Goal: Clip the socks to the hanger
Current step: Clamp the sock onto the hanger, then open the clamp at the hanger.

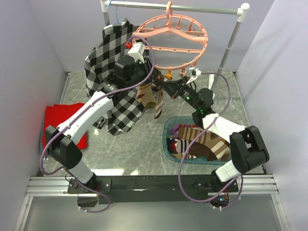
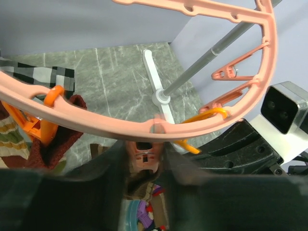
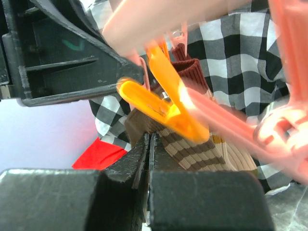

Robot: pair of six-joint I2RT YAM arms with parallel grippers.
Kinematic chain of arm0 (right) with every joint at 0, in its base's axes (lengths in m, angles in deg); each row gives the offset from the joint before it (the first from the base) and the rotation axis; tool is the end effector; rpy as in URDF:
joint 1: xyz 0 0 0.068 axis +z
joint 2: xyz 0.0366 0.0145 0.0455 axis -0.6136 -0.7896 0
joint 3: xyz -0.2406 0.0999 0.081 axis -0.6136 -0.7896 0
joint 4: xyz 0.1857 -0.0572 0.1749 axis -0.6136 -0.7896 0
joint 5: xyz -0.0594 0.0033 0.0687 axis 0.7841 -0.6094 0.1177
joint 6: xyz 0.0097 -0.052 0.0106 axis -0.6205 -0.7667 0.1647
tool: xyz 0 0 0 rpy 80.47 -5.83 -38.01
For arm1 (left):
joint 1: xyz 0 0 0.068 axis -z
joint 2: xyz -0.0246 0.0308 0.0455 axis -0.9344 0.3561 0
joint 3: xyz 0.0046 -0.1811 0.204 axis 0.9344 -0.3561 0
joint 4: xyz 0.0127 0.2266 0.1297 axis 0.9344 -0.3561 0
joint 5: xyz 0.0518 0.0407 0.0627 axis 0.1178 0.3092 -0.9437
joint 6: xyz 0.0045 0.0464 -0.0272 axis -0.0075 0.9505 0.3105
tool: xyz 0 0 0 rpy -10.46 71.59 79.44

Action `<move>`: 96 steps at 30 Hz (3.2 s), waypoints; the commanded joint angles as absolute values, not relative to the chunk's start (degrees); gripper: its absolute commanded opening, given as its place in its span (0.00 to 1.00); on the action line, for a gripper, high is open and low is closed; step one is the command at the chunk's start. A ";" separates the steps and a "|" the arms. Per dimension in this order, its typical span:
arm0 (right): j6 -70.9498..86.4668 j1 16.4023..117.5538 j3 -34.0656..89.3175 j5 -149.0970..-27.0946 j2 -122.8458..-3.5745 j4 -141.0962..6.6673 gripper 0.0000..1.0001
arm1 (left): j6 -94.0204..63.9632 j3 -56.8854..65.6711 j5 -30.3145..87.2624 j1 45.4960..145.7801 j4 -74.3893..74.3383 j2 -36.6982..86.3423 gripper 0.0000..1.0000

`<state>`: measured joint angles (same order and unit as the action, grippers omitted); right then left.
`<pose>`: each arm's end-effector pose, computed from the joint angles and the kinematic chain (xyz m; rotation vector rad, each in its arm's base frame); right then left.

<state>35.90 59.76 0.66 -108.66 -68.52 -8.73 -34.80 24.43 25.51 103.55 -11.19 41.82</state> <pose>0.3024 0.1398 0.3109 -0.3098 1.3135 1.1466 0.3153 -0.2199 0.4187 0.1202 1.8187 -0.9114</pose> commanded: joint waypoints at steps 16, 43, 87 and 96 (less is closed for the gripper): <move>25.65 59.30 1.48 -107.71 -58.44 -24.13 0.46 | -33.77 24.07 20.48 103.59 -10.30 40.65 0.62; 20.71 49.19 12.81 -117.72 -62.11 -32.88 0.54 | -32.28 24.25 18.80 100.96 -15.40 36.53 0.62; 5.60 65.89 12.02 -96.63 -60.44 -35.15 0.38 | -36.41 32.86 7.56 109.04 -23.57 41.88 0.55; 5.16 66.77 11.41 -97.85 -60.44 -35.07 0.39 | -35.53 33.21 4.22 109.04 -21.73 42.84 0.38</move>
